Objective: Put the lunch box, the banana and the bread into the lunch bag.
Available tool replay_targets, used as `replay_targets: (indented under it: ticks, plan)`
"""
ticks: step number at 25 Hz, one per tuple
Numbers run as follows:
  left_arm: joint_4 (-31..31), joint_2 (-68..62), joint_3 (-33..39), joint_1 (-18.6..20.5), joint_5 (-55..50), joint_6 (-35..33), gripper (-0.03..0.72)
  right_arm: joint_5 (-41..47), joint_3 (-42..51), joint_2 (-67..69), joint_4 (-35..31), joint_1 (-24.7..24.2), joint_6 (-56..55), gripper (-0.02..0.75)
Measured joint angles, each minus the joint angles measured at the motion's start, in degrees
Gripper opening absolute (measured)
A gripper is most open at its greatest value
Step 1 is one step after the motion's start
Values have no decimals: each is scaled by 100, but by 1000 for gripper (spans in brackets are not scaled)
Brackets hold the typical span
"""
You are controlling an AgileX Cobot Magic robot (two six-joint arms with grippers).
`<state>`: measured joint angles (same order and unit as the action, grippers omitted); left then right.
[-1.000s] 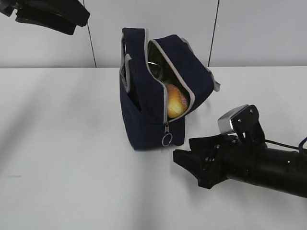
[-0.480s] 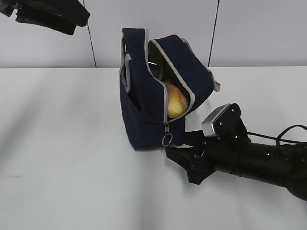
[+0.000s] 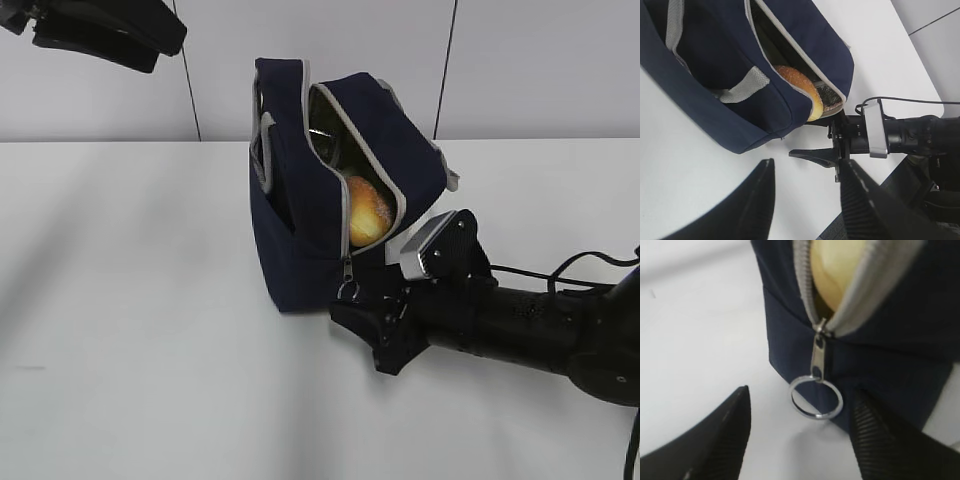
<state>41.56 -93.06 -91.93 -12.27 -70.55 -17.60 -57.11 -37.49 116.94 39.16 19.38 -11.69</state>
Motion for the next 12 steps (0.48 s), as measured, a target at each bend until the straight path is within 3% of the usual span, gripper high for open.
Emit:
replay_targets:
  ticks: [12]
  plan:
    - [0, 0, 0, 0, 0, 0, 309, -36, -56, 303, -239, 53, 62, 482]
